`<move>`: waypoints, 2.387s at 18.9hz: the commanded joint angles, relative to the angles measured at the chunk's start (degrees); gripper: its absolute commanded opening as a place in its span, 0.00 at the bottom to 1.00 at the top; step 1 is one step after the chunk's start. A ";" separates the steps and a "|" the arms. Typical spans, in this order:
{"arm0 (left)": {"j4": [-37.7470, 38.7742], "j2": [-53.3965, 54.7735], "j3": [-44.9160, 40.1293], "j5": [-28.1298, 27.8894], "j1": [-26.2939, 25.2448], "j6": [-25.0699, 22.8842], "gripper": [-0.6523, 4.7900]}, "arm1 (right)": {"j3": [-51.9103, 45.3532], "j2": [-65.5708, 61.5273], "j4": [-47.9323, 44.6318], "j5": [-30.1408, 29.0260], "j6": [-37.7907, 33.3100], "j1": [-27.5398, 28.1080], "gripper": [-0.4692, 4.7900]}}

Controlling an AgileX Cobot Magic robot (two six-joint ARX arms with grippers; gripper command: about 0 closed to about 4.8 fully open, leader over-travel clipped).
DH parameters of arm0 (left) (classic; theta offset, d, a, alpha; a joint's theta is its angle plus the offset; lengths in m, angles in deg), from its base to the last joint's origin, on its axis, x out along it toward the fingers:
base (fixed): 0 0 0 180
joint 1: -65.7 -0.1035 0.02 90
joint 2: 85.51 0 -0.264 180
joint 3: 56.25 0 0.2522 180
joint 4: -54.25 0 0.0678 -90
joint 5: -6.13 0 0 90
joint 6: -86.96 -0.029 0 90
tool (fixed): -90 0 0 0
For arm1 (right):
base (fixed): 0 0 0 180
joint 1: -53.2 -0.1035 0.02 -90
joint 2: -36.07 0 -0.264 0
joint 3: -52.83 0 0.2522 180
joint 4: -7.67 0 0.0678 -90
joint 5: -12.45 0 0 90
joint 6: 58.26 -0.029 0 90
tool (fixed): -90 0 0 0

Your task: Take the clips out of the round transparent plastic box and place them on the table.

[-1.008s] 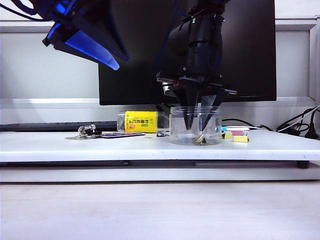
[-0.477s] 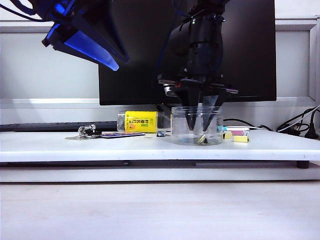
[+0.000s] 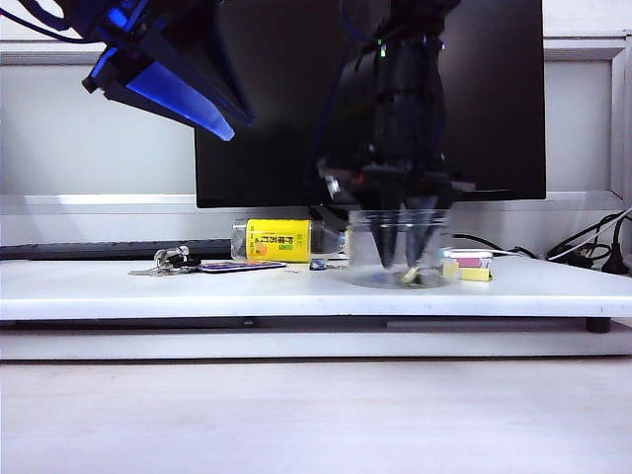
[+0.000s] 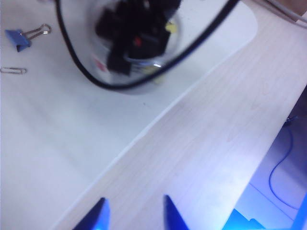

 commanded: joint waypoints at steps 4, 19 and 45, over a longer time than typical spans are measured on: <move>-0.35 -0.07 0.11 0.07 0.04 -0.66 0.41 | -3.52 0.26 0.04 3.56 0.81 0.00 0.33; -1.66 -0.07 0.11 -0.20 0.02 -1.70 0.41 | 11.26 1.07 0.02 5.16 2.03 -0.22 0.25; -16.06 9.27 0.33 13.25 0.09 -1.51 0.41 | 10.14 17.99 0.13 8.57 2.10 -0.17 0.31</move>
